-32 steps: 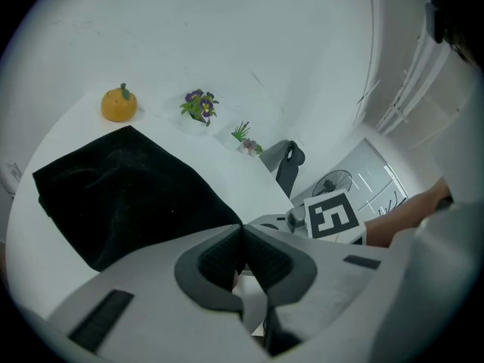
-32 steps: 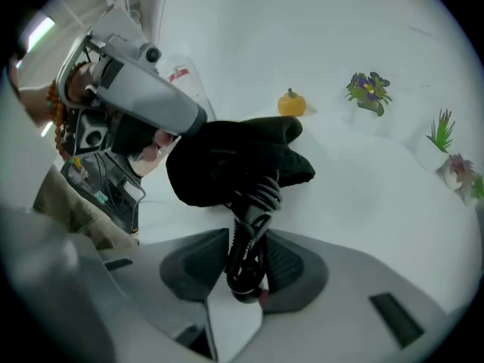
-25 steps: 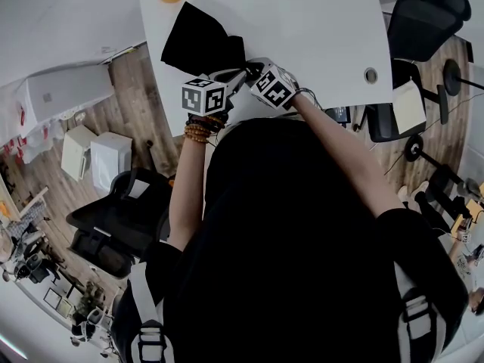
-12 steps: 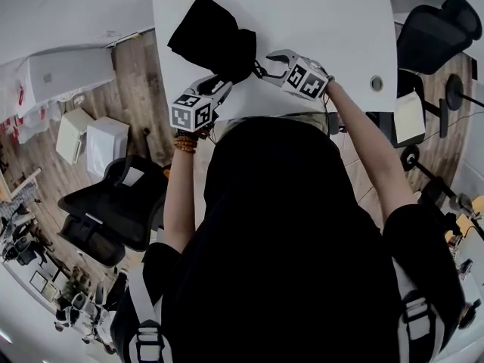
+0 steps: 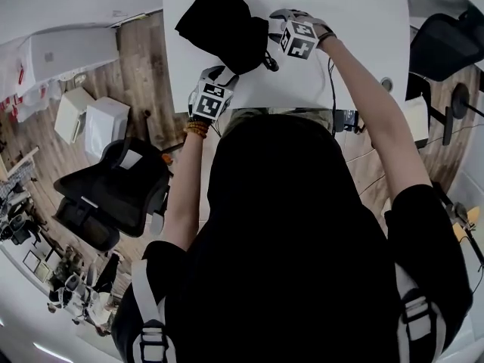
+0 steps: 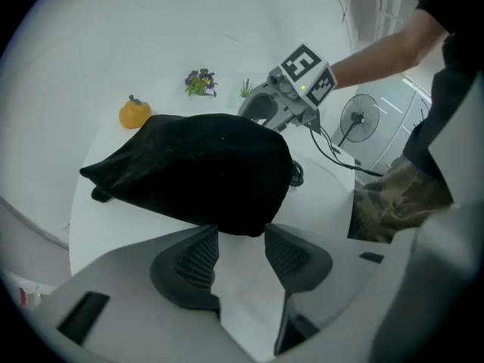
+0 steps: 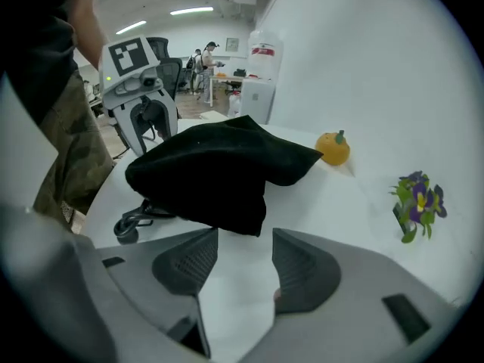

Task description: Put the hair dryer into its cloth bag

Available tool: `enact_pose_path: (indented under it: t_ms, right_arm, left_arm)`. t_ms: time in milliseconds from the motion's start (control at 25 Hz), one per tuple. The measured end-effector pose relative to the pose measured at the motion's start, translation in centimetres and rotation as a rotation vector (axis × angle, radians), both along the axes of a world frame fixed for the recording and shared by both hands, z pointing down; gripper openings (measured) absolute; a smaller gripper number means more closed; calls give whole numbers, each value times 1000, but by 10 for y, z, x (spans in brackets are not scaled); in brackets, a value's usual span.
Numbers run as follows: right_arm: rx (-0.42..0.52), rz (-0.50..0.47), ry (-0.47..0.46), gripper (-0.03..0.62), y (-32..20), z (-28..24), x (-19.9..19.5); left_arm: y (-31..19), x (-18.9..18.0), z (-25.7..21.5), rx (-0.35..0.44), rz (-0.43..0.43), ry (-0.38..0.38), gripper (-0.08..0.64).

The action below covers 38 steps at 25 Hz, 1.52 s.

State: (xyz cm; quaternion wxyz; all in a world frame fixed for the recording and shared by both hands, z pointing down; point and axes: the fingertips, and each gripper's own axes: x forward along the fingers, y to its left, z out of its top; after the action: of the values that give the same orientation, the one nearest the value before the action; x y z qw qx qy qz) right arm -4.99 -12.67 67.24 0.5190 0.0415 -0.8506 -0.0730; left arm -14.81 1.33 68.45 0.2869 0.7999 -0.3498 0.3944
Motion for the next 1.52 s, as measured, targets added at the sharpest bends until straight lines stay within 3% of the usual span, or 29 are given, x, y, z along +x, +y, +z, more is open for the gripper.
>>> enact_pose_path:
  t_ms: [120, 240, 320, 520, 640, 720, 800, 880, 960, 1080, 1160, 1200, 1320, 1520]
  right_arm:
    - [11, 16, 59, 200, -4, 15, -13]
    - [13, 11, 39, 59, -4, 11, -22]
    - [0, -31, 47, 44, 1, 7, -13]
    - [-95, -35, 59, 41, 23, -6, 37]
    - [-232, -52, 54, 43, 72, -4, 57]
    - [-257, -54, 44, 43, 96, 2, 65]
    - [-211, -13, 36, 77, 104, 8, 70]
    - [-188, 47, 25, 258, 109, 14, 73]
    - [-154, 88, 19, 261, 113, 20, 72]
    - [-51, 171, -9, 234, 102, 19, 64]
    - [-24, 226, -44, 70, 95, 13, 57]
    - [-43, 248, -61, 51, 96, 9, 54]
    - [-161, 325, -136, 41, 98, -5, 46]
    - [-340, 494, -320, 40, 78, -46, 39]
  left_arm:
    - [-4, 8, 10, -27, 4, -37, 192]
    - [-19, 10, 7, 7, -35, -36, 150]
    - [-29, 7, -3, 53, -84, -7, 61]
    - [-27, -14, -18, 66, -170, 43, 40]
    - [-19, -17, -11, 77, -80, -10, 41]
    - [-13, -13, -1, 77, 26, -80, 41]
    - [-9, -8, 4, 73, 111, -132, 42]
    - [-5, -3, 8, 65, 169, -160, 95]
    - [-1, -1, 12, 60, 208, -184, 156]
    - [-1, 0, 15, 68, 204, -201, 158]
    - [-6, 1, 14, 75, 180, -195, 116]
    - [-7, 1, 13, 75, 176, -191, 84]
    - [-9, -3, 9, 62, 162, -145, 49]
    - [-30, -11, -30, 63, -46, 72, 38]
